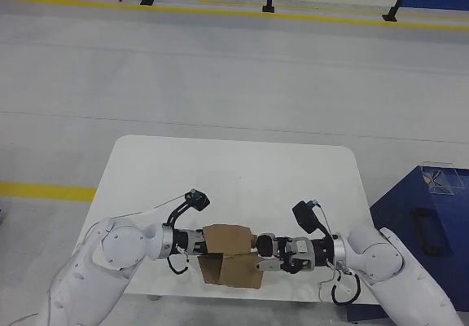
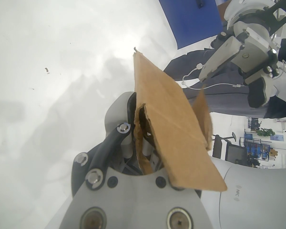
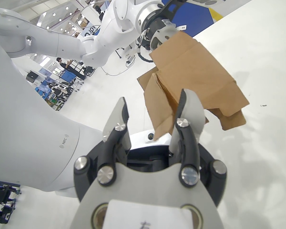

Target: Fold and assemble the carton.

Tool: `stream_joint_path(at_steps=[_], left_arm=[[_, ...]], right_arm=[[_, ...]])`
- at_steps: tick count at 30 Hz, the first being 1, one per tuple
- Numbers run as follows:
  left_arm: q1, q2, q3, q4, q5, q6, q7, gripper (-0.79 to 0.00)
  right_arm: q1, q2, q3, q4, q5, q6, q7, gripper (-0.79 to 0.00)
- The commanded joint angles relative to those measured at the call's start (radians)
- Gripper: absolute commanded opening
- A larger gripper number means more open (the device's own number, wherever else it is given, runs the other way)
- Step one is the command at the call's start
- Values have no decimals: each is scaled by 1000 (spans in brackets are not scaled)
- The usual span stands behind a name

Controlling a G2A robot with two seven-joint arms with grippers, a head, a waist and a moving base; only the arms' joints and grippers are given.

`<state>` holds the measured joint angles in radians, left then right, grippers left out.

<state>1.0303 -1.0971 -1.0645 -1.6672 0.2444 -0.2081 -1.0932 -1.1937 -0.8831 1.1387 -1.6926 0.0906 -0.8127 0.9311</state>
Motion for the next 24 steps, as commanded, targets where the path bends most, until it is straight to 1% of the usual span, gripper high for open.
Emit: stream_joint_path(at_steps=[1, 3, 6, 7, 8, 9, 10, 11, 13, 14, 16, 17, 24], left_arm=[[0, 0, 0, 0, -1, -1, 0, -785], [0, 0, 0, 0, -1, -1, 0, -785], [5, -1, 0, 2, -17, 3, 5, -785], [22, -6, -6, 11, -155, 22, 16, -785], [26, -12, -17, 27, -351, 30, -18, -785], [17, -15, -27, 64, -521, 42, -89, -785], [-6, -16, -44, 129, -625, 88, -127, -785], [-31, -19, -51, 183, -678, 138, -127, -785], [-52, -30, -33, 250, -791, 174, -140, -785], [-65, -37, -19, 294, -855, 216, -155, -785], [-95, -54, 12, 366, -970, 260, -178, -785], [-111, -62, 37, 397, -993, 285, -190, -785], [-111, -62, 37, 397, -993, 285, -190, -785]], right_arm=[[-6, 2, 25, 9, -16, 14, -42, 0], [-24, 8, 78, 21, -53, 21, -90, 0], [-79, 19, 170, 9, -137, 63, -175, 0], [-104, 23, 192, -2, -145, 68, -187, 0], [-129, 26, 217, -11, -142, 70, -200, 0], [-152, 30, 245, -17, -144, 70, -215, 0], [-177, 33, 271, -24, -149, 71, -232, 0], [-203, 35, 295, -32, -151, 72, -249, 0], [-245, 39, 334, -52, -157, 70, -267, 0], [-251, 40, 340, -57, -161, 68, -269, 0], [-251, 40, 340, -57, -161, 68, -269, 0], [-251, 40, 340, -57, -161, 68, -269, 0], [-251, 40, 340, -57, -161, 68, -269, 0]])
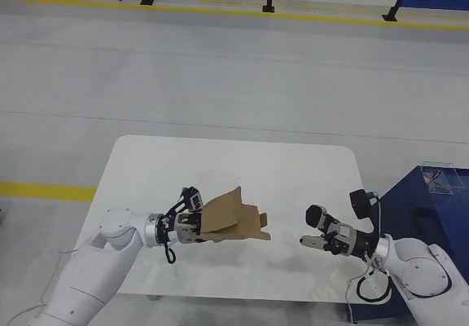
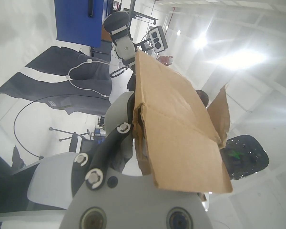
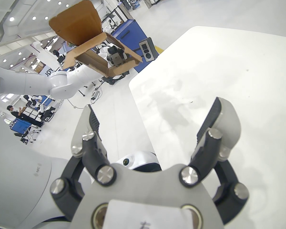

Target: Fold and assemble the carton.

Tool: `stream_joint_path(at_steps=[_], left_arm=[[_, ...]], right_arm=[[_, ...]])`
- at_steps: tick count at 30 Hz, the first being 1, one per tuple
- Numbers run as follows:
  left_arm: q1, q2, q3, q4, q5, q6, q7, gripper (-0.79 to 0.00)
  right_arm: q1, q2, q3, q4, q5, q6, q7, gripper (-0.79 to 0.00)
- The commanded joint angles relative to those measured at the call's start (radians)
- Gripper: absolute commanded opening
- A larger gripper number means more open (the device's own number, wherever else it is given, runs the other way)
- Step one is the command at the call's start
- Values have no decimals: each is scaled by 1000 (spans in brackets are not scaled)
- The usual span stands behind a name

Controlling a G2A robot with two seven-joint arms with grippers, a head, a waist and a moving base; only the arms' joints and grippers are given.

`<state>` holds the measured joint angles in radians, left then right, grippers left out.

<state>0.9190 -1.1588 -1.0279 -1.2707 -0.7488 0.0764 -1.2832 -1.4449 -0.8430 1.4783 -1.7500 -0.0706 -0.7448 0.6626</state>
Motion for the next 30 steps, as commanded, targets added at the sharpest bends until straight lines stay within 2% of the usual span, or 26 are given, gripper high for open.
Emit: stream_joint_path(at_steps=[1, 3, 7, 10, 13, 17, 30], left_arm=[[0, 0, 0, 0, 0, 0, 0, -785], [22, -5, 3, 11, -63, 57, 51, -785], [21, -24, 28, 69, -185, 205, 155, -785], [8, -36, 64, 89, -196, 239, 170, -785], [-5, -46, 97, 93, -180, 227, 150, -785], [-18, -51, 121, 89, -116, 159, 112, -785], [-12, -58, 124, 70, -87, 95, 103, -785]], right_arm=[[0, 0, 0, 0, 0, 0, 0, 0], [2, -1, 6, -8, -42, 29, -23, 0], [-14, -13, 3, -53, -202, 140, -167, 0], [-20, -20, -9, -70, -289, 207, -240, 0], [-18, -27, -30, -75, -347, 250, -285, 0], [-1, -35, -63, -62, -374, 272, -306, 0], [34, -54, -136, -42, -405, 294, -287, 0]])
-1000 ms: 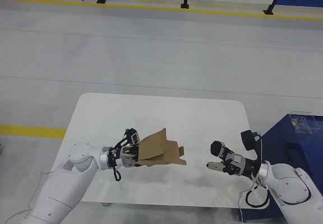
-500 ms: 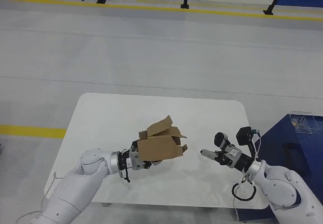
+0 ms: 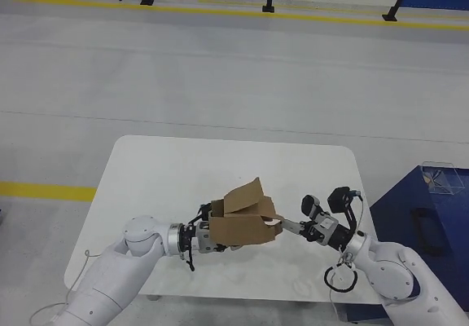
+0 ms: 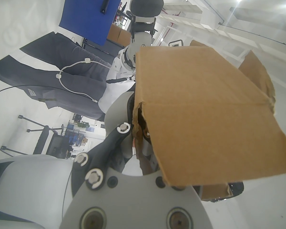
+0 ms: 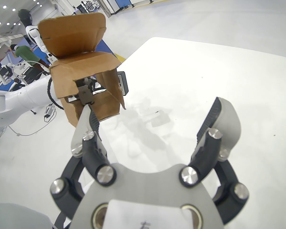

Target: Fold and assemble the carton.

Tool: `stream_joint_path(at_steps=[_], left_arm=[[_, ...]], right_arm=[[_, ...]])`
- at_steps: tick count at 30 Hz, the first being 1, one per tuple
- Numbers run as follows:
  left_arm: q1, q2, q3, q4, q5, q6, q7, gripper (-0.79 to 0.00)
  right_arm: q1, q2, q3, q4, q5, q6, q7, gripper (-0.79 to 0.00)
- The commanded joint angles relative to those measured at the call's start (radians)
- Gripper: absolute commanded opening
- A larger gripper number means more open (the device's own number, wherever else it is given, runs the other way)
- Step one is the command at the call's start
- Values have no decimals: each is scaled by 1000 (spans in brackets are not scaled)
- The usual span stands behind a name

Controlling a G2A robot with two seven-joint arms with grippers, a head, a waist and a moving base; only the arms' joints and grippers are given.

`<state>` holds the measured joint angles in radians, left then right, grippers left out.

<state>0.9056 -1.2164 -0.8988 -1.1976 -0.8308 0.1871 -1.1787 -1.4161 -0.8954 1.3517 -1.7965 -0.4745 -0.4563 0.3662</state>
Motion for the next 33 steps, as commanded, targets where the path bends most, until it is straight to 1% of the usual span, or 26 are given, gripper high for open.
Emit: stream_joint_path(at_steps=[1, 5, 8, 12, 15, 20, 23, 28, 30, 33], left_arm=[[4, 0, -9, -3, -10, -20, -5, -785], [8, 1, -16, -7, -7, -21, -9, -785], [11, 0, -19, -11, -9, -15, -13, -785], [14, -1, -21, -13, -9, -14, -15, -785], [17, -2, -22, -15, -12, -14, -14, -785], [20, -4, -22, -12, -12, -16, -14, -785], [22, -4, -26, -10, -12, -18, -14, -785], [28, -5, -29, -12, -10, -18, -9, -785], [30, -6, -27, -11, -8, -16, -4, -785], [29, -9, -22, -9, -8, -17, 0, -785]], right_arm=[[12, -4, -22, 12, 1, 13, 22, 0], [48, -13, -81, 52, 40, -1, 84, 0], [72, -22, -130, 77, 28, 1, 107, 0], [99, -34, -184, 106, 7, 5, 118, 0], [113, -40, -199, 119, -2, 8, 106, 0], [120, -40, -168, 128, 18, 4, 89, 0], [113, -37, -128, 127, 16, 27, 72, 0], [88, -29, -72, 111, 107, -36, 101, 0], [76, -28, -66, 95, 118, -54, 120, 0], [64, -28, -69, 70, 101, -53, 119, 0]])
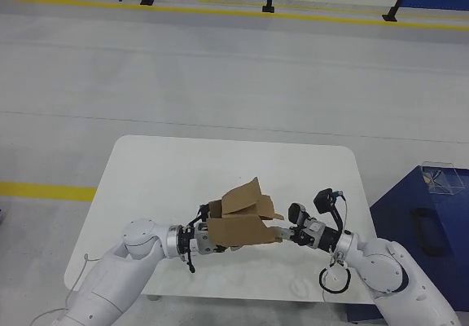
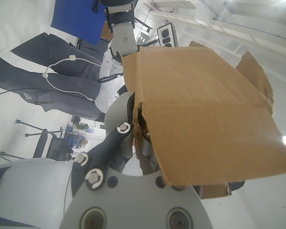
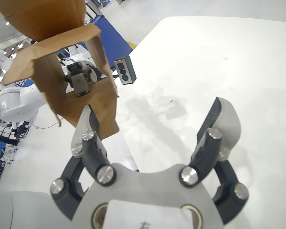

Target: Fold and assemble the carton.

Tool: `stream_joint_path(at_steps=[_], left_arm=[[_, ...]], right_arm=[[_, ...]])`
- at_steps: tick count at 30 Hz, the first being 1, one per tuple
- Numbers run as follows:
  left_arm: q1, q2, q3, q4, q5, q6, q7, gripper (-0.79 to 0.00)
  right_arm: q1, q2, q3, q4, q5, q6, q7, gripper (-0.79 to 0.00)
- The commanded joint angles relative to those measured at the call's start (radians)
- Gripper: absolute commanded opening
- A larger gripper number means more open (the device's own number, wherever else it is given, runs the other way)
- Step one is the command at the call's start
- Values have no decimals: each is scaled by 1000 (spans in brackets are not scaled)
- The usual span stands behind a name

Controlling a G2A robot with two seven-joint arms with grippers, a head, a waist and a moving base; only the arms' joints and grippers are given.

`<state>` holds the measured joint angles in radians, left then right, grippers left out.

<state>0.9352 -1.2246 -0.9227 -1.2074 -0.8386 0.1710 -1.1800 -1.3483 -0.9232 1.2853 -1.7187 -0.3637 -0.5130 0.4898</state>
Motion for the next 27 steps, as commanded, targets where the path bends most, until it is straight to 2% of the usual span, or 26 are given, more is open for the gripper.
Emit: stream_joint_path(at_steps=[1, 8, 15, 22, 27], left_arm=[[-1, -2, 2, 3, 1, -1, 4, -785], [-4, -5, -9, 30, -2, -6, 40, -785], [-8, -9, -13, 50, -10, -7, 41, -785], [-10, -12, -8, 46, 7, -12, 31, -785], [-6, -11, -15, 39, 17, -29, 20, -785]], right_arm=[[-8, -1, -4, -16, -20, 5, -10, 0], [-68, 2, 45, -92, -45, 4, -61, 0], [-130, 4, 75, -189, -98, 55, -72, 0], [-102, -6, 28, -196, -143, 85, -71, 0], [-121, -4, 82, -181, -133, 96, -106, 0]])
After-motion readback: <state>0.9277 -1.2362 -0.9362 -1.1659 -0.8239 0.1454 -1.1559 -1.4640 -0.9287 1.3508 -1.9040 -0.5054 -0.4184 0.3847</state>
